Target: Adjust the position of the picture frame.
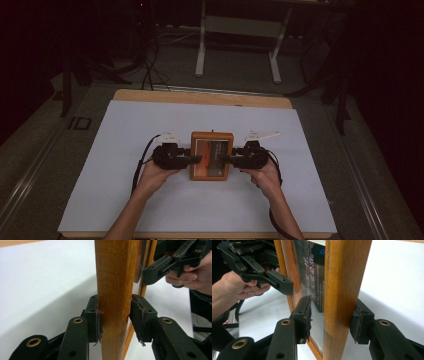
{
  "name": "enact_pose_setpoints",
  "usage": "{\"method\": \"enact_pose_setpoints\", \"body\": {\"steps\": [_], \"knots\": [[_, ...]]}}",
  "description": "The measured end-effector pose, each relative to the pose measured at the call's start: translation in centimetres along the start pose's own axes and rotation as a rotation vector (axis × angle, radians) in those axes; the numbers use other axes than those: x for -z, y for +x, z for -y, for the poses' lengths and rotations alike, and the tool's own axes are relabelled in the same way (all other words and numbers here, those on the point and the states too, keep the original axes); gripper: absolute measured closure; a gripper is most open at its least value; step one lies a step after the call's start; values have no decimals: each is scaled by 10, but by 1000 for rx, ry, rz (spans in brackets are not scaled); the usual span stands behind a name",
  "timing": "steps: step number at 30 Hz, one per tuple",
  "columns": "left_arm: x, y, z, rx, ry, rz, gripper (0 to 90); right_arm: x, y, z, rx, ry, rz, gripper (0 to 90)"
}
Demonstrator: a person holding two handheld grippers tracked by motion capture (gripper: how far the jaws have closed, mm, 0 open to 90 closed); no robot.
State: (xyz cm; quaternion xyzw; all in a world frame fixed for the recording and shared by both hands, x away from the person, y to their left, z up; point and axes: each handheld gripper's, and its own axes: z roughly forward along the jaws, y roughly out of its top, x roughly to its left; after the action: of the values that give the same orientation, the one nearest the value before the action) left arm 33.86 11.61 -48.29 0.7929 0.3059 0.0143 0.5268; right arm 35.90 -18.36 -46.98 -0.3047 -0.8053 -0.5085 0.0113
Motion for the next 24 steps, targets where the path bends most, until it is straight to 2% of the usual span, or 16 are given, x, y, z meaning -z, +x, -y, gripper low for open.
{"method": "enact_pose_setpoints", "body": {"steps": [9, 13, 15, 17, 18, 22, 23, 24], "knots": [[-1, 1, 13, 66, 44, 29, 620, -5, 7, 8, -34, 46, -9, 568], [-5, 4, 16, 82, 44, 19, 612, -9, 4, 11, -70, 61, -7, 568], [-8, 4, 15, 79, 48, -5, 604, -10, 2, 12, -87, 55, -5, 567], [-11, 3, 14, 81, 51, -31, 577, -12, -1, 13, -104, 53, 24, 560], [-12, 4, 14, 84, 59, -42, 577, -12, -1, 13, -104, 53, 24, 560], [-16, 8, 14, 118, 61, -54, 555, -16, -1, 11, -104, 69, 84, 542], [-17, 10, 14, 126, 64, -65, 540, -19, -2, 9, -105, 84, 119, 533], [-18, 10, 14, 132, 67, -80, 540, -19, -2, 9, -105, 84, 119, 533]]}}
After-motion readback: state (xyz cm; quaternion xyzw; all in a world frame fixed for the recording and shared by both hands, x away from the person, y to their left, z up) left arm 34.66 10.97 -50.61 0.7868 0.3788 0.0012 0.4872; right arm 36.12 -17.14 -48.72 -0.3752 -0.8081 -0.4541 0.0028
